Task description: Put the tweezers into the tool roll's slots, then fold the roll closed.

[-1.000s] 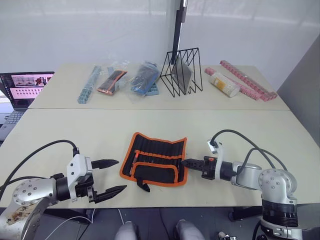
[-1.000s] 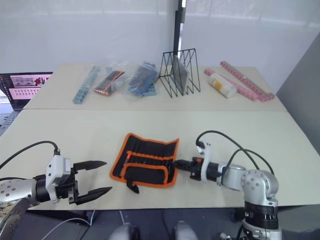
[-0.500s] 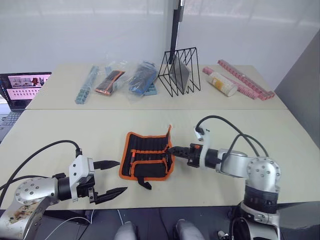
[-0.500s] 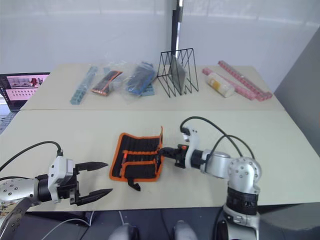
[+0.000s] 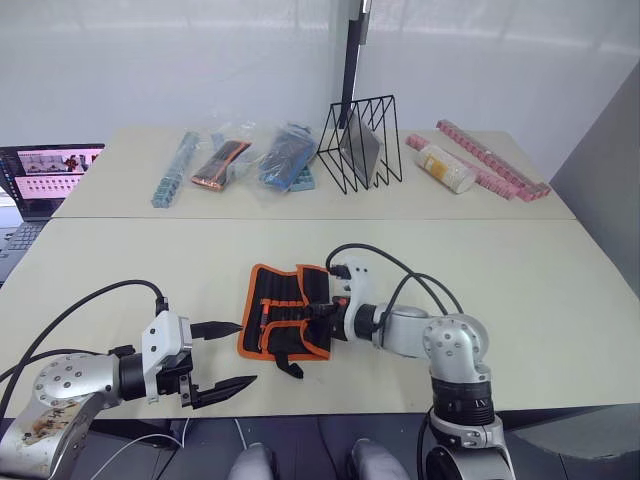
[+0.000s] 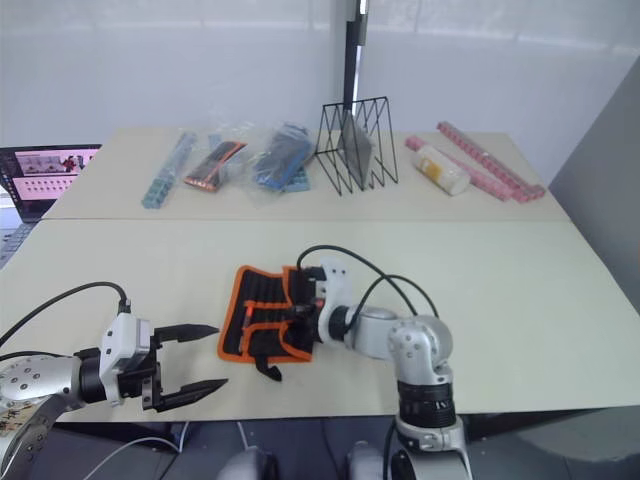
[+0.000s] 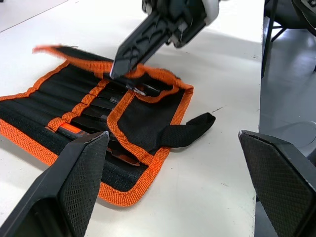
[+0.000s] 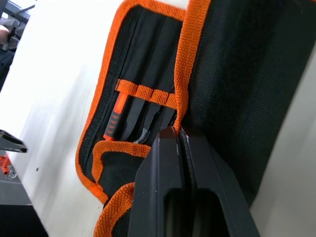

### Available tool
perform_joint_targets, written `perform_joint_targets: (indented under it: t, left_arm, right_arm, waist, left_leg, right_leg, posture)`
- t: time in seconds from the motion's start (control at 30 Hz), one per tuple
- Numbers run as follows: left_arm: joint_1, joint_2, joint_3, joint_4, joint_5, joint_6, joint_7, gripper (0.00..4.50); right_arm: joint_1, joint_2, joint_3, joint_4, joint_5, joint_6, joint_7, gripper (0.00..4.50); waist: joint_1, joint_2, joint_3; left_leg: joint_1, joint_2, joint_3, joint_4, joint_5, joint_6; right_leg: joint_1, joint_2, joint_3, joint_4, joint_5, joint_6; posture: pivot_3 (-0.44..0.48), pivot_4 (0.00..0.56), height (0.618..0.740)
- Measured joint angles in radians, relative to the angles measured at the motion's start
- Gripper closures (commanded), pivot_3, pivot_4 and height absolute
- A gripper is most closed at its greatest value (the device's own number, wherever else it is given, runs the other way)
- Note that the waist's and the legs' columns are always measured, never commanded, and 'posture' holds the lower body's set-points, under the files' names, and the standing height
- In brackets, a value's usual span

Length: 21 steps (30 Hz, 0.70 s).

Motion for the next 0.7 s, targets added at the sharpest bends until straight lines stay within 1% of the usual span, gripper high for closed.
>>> perform_joint_targets:
  t: [0.1,0.2,0.33,0.43,0.57,0.7]
  left_arm:
    - [0.000,0.000,0.000,0.001,0.000,0.000,0.000,0.00]
    - [0.000,0.000,0.000,0.007,0.001,0.000,0.000,0.00]
    - [0.001,0.000,0.000,0.013,0.004,-0.001,0.000,0.00]
    - [0.003,0.000,0.000,0.013,0.005,-0.002,0.000,0.00]
    - [0.011,0.001,0.000,0.013,0.005,-0.002,0.001,0.00]
    - [0.011,0.005,0.001,0.013,0.005,-0.003,0.001,0.00]
  right_arm:
    - [0.022,-0.010,0.026,0.024,-0.029,-0.052,0.049,4.48]
    - [0.027,-0.025,0.047,0.033,-0.038,-0.077,0.093,3.68]
    - [0.027,-0.036,0.057,0.030,-0.034,-0.088,0.154,2.36]
    - [0.020,-0.059,0.048,0.031,-0.026,-0.091,0.197,2.36]
    - [-0.011,-0.133,0.015,0.035,-0.014,-0.086,0.262,2.36]
    - [-0.034,-0.183,-0.017,0.035,0.028,-0.085,0.350,2.36]
  waist:
    - [0.000,0.000,0.000]
    - [0.000,0.000,0.000]
    - [0.001,0.000,0.000]
    - [0.001,0.000,0.000]
    - [0.006,0.000,0.000]
    - [0.005,0.000,0.000]
  left_leg:
    - [0.001,0.000,0.000,0.000,0.000,0.000]
    - [0.002,0.000,0.000,0.000,0.000,0.000]
    - [0.002,0.000,-0.001,0.000,0.000,0.000]
    - [0.001,0.000,-0.001,0.001,0.000,0.000]
    - [0.000,-0.001,-0.001,0.001,0.000,0.000]
    - [0.001,0.000,-0.001,0.001,0.000,0.000]
  right_leg:
    - [0.001,0.000,0.000,0.000,0.000,0.000]
    - [0.001,0.000,0.000,0.000,0.000,0.000]
    - [0.002,0.000,-0.001,0.000,0.000,0.000]
    - [0.002,0.000,-0.001,0.000,0.000,0.000]
    - [0.001,-0.001,-0.001,0.000,0.000,0.000]
    - [0.001,0.000,-0.001,0.000,0.000,0.000]
  posture:
    - [0.000,0.150,0.687]
    - [0.000,0.150,0.687]
    - [0.000,0.150,0.687]
    - [0.000,0.150,0.687]
    - [0.000,0.150,0.687]
    - [0.000,0.150,0.687]
